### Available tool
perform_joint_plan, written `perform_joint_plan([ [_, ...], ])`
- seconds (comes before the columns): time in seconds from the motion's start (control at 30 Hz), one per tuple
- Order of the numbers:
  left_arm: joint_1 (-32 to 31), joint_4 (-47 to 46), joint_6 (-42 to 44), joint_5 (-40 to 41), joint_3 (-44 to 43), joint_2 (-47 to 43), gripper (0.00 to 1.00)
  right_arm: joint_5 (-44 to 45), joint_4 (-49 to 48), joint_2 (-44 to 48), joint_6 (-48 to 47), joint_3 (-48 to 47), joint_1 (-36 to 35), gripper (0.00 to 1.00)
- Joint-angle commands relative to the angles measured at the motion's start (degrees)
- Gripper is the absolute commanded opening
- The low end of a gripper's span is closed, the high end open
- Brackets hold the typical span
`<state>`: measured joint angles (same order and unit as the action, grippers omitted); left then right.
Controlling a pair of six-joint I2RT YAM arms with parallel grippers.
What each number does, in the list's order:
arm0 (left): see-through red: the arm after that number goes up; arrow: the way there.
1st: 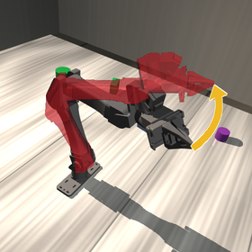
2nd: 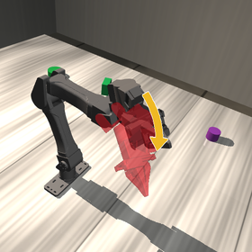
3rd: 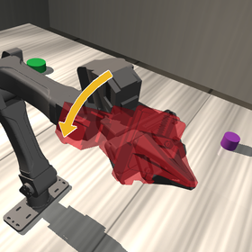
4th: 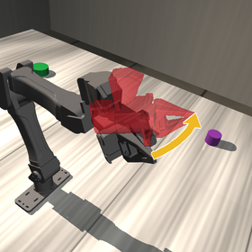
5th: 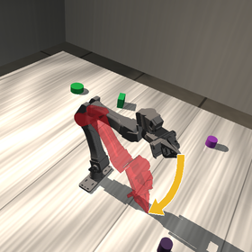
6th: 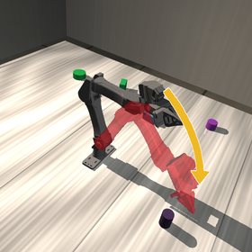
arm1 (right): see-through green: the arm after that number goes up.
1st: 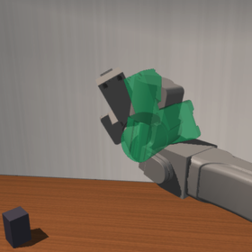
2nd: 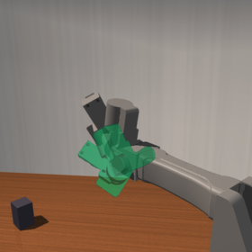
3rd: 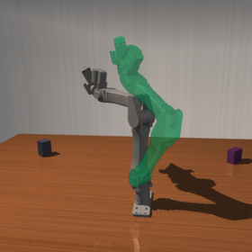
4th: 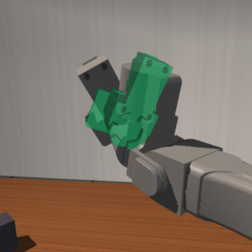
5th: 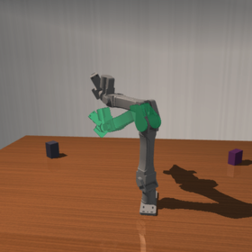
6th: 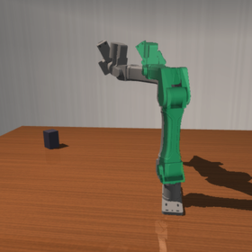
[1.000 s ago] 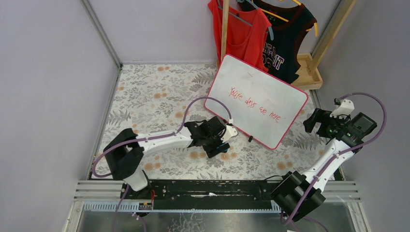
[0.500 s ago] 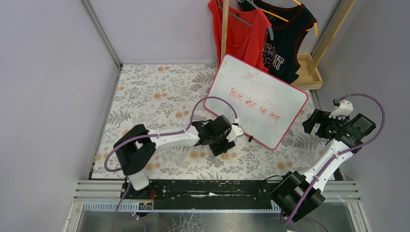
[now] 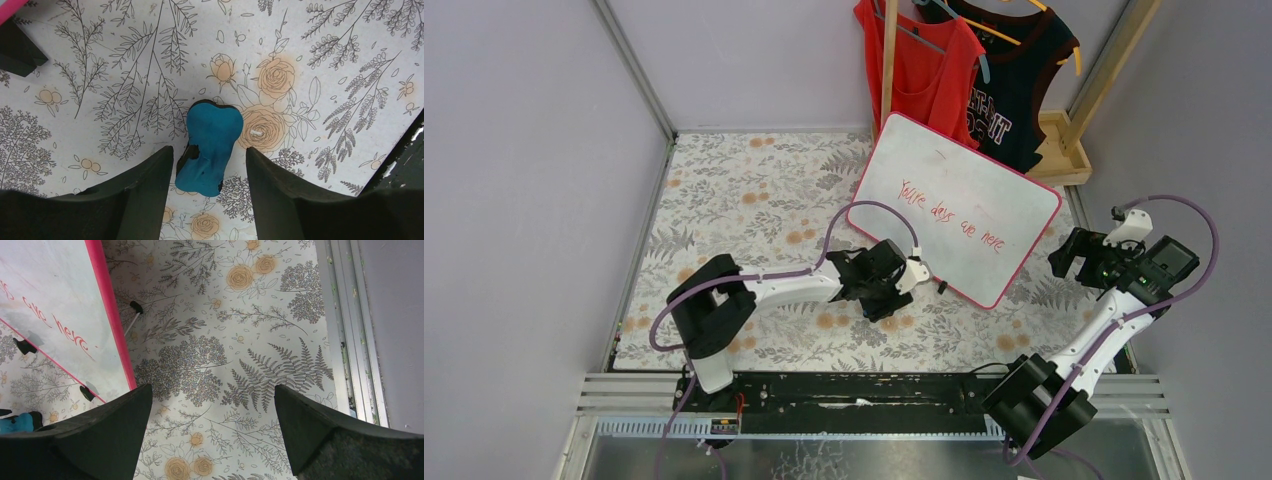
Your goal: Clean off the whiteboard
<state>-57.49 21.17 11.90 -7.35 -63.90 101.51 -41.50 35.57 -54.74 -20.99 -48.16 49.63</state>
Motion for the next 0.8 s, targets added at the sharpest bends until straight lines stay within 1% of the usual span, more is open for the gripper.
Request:
perform_joint_plan([
  [0.0, -0.1, -2.4, 1.3, -0.2, -1.5, 1.2, 0.54, -0.6, -0.1, 0.3, -0.5, -0.1, 0.2, 0.98],
  [0.17, 0.2, -2.5, 1.4, 0.5, -1.6, 1.8, 0.53, -0.7, -0.1, 0.2, -0.6, 0.1, 0.2, 0.98],
  [0.6, 0.6, -2.4, 1.0, 2.2, -1.7, 3.4, 0.46, -0.6, -0.2, 0.2, -0.6, 0.3, 0.3, 0.98],
  [0.67, 0.8, -2.5, 1.0, 2.0, -1.7, 3.4, 0.42, -0.6, -0.1, 0.2, -0.7, 0.3, 0.3, 0.98],
  [0.77, 0.9, -2.5, 0.7, 2.4, -1.8, 3.5, 0.31, -0.6, -0.1, 0.2, -0.7, 0.5, 0.3, 0.98],
])
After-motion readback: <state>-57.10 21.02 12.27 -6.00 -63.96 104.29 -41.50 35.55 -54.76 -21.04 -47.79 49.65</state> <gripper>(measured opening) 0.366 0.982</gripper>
